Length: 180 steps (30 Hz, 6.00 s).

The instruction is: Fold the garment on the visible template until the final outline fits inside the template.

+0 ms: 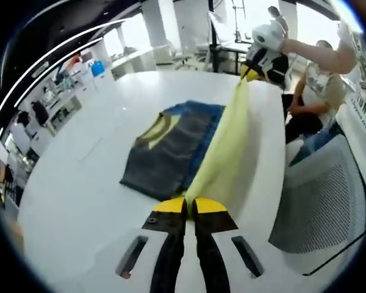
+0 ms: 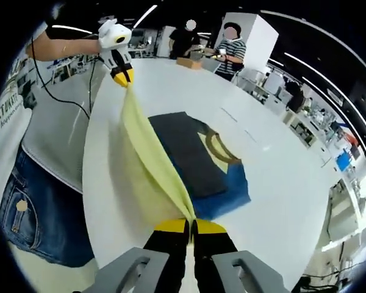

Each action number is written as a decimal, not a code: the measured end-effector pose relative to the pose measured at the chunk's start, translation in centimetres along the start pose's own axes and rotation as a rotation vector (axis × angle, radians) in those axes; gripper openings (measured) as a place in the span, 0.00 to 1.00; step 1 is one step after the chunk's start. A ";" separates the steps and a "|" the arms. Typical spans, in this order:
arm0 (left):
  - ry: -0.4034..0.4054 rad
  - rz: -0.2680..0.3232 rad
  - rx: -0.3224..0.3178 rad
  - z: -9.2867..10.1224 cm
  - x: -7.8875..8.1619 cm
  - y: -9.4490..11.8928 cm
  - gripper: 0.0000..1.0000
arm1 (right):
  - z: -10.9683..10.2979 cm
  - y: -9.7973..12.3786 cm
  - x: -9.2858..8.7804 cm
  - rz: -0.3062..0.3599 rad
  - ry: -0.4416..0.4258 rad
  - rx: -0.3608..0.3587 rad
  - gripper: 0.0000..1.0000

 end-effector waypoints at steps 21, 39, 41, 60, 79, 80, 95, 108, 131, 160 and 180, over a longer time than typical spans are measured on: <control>-0.030 0.069 0.097 -5.0 4.5 -1.1 0.01 | 5.5 -1.4 2.0 -0.019 0.043 -0.136 0.00; 0.004 0.069 0.149 -8.8 6.3 -3.9 0.01 | 9.1 -4.0 2.6 -0.081 0.078 -0.231 0.00; 0.004 0.059 0.153 -9.2 6.2 -4.5 0.01 | 9.6 -4.6 2.5 -0.081 0.070 -0.234 0.00; 0.074 0.015 0.164 -14.1 5.2 -10.7 0.02 | 12.7 -10.9 0.5 -0.136 0.010 -0.231 0.00; 0.183 -0.083 0.108 -16.9 1.2 -17.3 0.03 | 14.1 -16.7 -2.5 -0.173 -0.079 -0.163 0.00; 0.187 -0.083 0.107 -17.0 1.1 -17.5 0.03 | 14.1 -16.9 -2.6 -0.177 -0.082 -0.158 0.00; 0.197 -0.052 0.115 -17.3 0.9 -17.3 0.08 | 13.9 -17.6 -3.3 -0.164 -0.174 -0.134 0.00; 0.108 -0.025 0.117 -16.9 1.1 -15.4 0.11 | 13.5 -15.9 -3.4 -0.167 -0.183 -0.137 0.07; -0.038 -0.049 0.156 -16.8 0.8 -16.2 0.04 | 13.1 -16.2 -4.6 -0.161 -0.133 -0.137 0.07; 0.409 0.105 0.189 -18.3 0.9 -16.1 0.02 | 15.2 -16.2 -4.2 -0.024 -0.468 -0.248 0.00; 0.468 0.177 0.248 -17.3 1.5 -13.9 0.46 | 14.3 -14.7 -3.2 0.007 -0.579 -0.226 0.46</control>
Point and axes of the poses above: the point that each gripper's makers call its tool centre point, and the gripper's own axes: y roughly backward along the fingers, z roughly to its right, x roughly out of its top, the point moved 8 cm from there along y, roughly backward along the fingers, and after that the axes turned 10 degrees about y, right-handed, at the moved point
